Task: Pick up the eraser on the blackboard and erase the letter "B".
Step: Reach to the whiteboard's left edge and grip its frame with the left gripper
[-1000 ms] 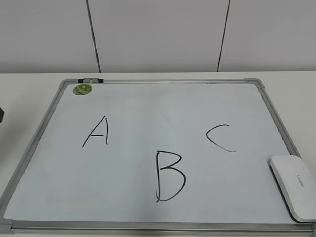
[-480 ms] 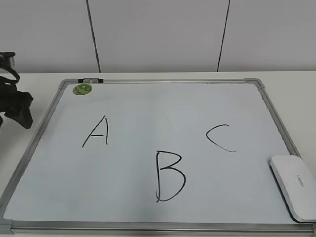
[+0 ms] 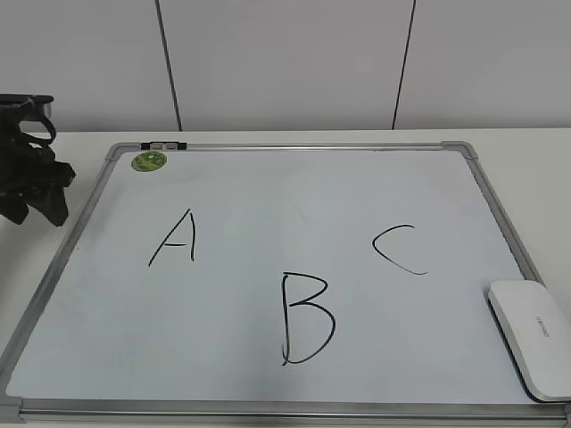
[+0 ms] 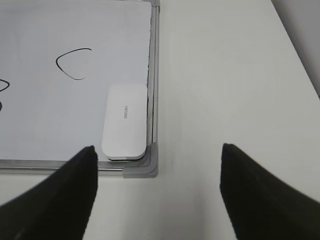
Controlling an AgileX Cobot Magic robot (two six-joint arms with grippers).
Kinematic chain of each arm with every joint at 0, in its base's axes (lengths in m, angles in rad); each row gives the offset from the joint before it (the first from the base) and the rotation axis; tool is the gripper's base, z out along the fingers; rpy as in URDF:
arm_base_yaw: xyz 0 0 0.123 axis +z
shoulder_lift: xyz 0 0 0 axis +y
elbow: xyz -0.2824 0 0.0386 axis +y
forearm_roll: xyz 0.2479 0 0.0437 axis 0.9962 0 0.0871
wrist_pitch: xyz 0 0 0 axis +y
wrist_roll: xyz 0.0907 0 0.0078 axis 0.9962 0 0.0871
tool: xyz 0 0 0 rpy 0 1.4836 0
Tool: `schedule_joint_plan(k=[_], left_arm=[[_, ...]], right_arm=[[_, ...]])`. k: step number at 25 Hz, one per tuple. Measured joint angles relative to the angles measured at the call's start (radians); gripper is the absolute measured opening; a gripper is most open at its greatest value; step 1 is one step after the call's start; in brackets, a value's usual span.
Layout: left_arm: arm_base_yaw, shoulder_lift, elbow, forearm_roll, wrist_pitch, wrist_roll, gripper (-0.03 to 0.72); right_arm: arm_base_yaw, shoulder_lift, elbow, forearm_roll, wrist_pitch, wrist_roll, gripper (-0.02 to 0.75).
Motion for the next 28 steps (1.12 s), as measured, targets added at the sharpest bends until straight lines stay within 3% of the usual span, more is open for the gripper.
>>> schedule_joint_plan(k=[28], left_arm=[[0.0,0.091,-0.011,-0.012,-0.042,0.002,0.419]], right_arm=[[0.0,0.0,0.0,0.0,0.0,0.0,0.586]])
